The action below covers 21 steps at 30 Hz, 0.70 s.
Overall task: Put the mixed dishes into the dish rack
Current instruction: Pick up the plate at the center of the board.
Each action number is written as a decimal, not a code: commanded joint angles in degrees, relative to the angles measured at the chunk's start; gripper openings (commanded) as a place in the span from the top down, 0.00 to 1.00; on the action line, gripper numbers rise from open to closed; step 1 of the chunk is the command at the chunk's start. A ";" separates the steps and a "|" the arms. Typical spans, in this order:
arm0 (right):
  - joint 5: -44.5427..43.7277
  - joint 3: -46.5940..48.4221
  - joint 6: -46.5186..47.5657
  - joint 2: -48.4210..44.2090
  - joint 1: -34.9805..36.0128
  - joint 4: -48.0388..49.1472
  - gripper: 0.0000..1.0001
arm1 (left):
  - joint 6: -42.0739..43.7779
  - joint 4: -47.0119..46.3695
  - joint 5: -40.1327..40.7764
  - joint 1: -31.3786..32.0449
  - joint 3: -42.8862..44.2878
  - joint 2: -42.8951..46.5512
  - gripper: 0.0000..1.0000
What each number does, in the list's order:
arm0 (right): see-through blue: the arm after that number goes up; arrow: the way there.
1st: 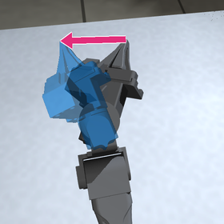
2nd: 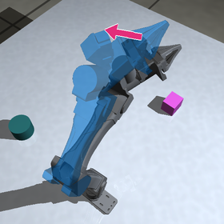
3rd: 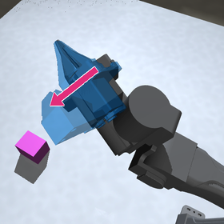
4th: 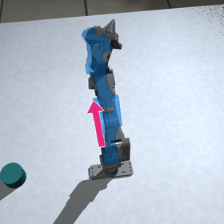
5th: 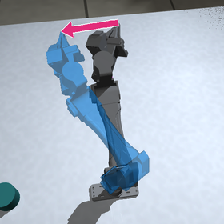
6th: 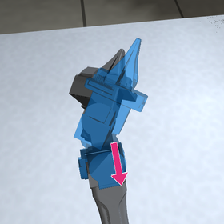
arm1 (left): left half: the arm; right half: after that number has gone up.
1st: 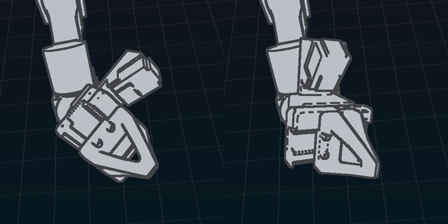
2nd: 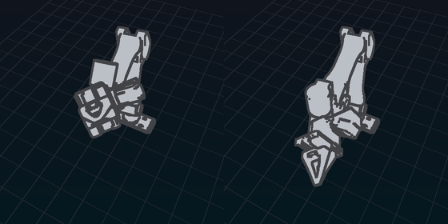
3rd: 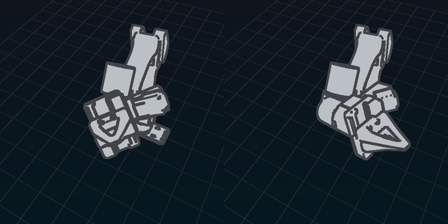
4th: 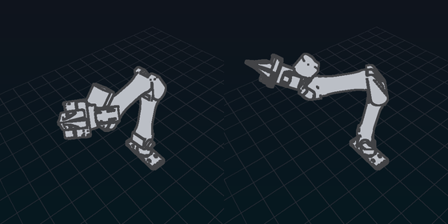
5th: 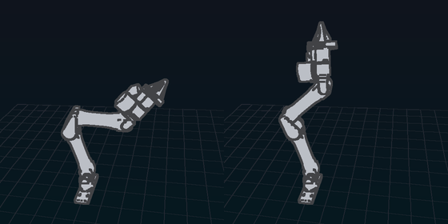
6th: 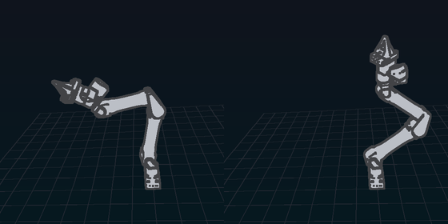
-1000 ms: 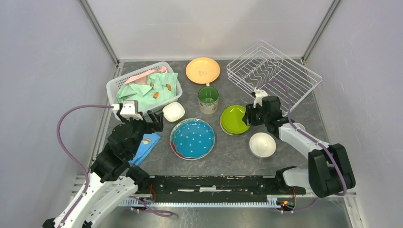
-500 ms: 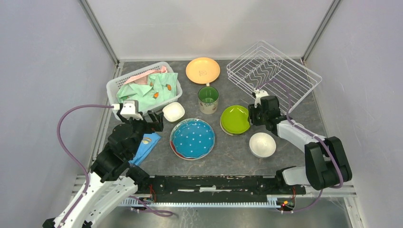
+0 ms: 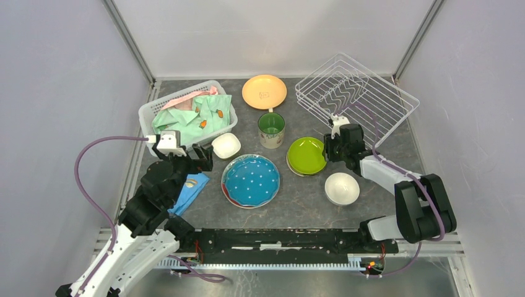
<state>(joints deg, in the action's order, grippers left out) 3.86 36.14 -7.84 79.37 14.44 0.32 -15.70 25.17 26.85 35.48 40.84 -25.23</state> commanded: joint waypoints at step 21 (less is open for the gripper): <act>2.51 2.15 -0.37 -0.56 -0.62 -0.16 1.00 | 3.38 -1.81 0.40 0.21 -0.47 -0.48 0.00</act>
<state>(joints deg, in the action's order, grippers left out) 6.04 36.29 -9.15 80.40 13.72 1.96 -15.70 25.17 26.87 35.48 40.84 -25.71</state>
